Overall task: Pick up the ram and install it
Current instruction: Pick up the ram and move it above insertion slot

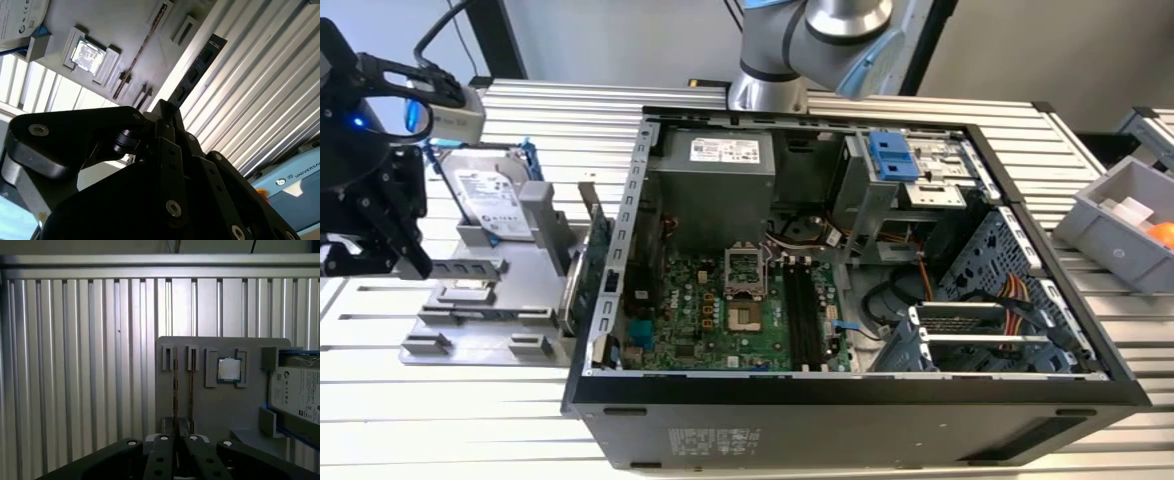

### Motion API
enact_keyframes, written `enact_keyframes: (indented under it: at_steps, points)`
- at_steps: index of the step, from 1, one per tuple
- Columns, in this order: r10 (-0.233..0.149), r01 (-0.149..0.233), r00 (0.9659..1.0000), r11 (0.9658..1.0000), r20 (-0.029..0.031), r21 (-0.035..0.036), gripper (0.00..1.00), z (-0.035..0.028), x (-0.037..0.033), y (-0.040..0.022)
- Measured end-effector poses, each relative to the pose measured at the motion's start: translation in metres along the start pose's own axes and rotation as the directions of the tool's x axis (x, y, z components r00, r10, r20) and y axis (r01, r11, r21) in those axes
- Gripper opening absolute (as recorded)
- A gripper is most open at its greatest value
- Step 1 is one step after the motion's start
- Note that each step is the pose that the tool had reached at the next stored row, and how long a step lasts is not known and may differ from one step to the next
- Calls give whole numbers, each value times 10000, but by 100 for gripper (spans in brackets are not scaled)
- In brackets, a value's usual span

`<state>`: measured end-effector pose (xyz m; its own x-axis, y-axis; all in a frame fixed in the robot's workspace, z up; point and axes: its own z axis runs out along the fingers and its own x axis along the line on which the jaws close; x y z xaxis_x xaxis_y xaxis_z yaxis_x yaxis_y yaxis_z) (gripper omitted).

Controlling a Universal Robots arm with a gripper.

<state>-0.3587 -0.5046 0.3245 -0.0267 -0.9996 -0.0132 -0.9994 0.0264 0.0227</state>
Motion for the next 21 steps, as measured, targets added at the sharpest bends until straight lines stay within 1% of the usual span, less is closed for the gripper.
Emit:
enact_keyframes:
  at_steps: [21]
  points:
    - [0,0,10000,10000,1,1,0,-189,-2,4]
